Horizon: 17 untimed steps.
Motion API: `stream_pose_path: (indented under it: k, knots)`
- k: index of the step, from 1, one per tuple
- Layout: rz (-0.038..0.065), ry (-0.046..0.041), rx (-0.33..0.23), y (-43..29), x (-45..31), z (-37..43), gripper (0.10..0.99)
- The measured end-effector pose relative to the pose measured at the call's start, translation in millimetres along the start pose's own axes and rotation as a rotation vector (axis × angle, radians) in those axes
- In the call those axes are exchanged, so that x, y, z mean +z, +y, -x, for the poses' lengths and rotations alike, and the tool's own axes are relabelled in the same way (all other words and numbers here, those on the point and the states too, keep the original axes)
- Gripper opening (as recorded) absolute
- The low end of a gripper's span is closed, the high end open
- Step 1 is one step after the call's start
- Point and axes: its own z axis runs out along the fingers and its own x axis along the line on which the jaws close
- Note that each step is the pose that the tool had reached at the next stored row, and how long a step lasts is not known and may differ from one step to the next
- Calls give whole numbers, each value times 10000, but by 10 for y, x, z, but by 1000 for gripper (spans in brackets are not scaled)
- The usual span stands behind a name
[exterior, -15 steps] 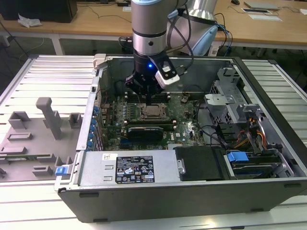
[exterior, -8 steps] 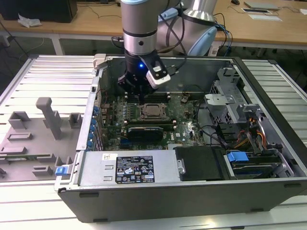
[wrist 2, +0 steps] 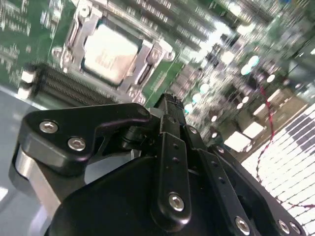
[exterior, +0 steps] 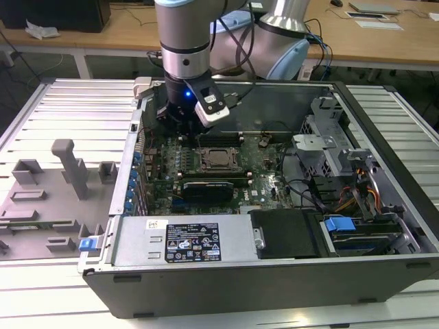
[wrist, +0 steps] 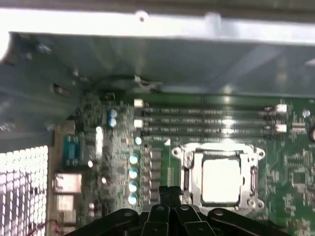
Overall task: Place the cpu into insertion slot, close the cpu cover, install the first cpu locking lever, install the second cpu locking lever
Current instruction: 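Install the first cpu locking lever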
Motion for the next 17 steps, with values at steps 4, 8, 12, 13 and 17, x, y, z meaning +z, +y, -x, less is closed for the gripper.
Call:
stream_pose_path:
  k: [4, 8, 12, 13, 17]
  knots:
    - [788, -49, 22, 1, -3, -75, 106]
    - [1403, -77, 49, 2, -4, -104, 106]
    - [1871, -93, 67, 2, -4, -109, 106]
    - [1870, -92, 66, 2, -4, -93, 106]
    - [1870, -92, 66, -2, 2, 51, 106]
